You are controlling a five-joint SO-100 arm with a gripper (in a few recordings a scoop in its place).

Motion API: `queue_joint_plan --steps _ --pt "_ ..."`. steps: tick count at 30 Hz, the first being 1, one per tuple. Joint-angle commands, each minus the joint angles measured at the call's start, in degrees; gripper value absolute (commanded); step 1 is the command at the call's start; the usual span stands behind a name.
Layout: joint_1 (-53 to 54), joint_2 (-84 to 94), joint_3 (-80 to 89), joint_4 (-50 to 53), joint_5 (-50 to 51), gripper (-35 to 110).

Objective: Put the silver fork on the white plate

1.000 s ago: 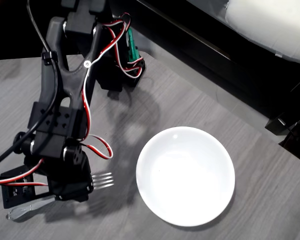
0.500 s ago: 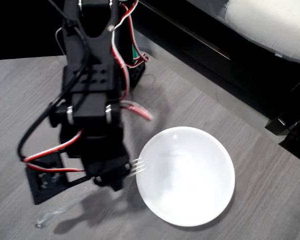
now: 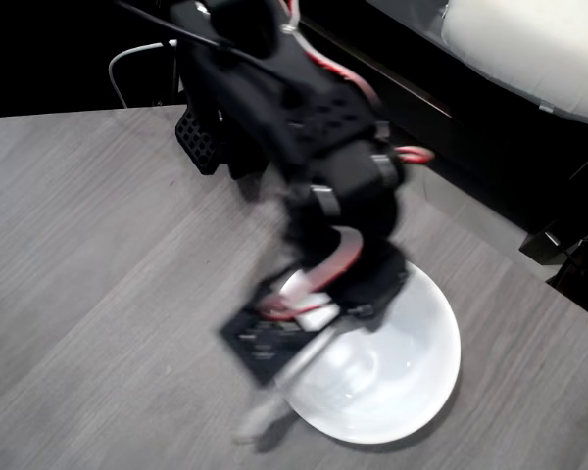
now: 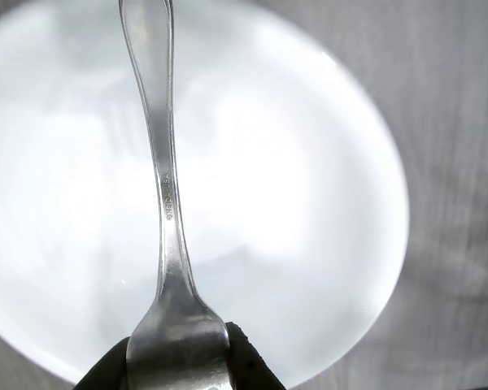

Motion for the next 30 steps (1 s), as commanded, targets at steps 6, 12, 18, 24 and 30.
queue_joint_plan --steps 6,12,18,24,30 --pt "-4.57 -13.36 -8.44 -2.02 2.90 0" --pt "-5.54 -19.60 -11.95 -2.11 3.60 22" --pt "-5.27 -18.54 -15.12 1.41 3.43 33" --pt "-2.72 -14.85 -16.26 4.39 2.90 33" --pt "0.97 -10.11 -16.26 6.77 1.76 33"
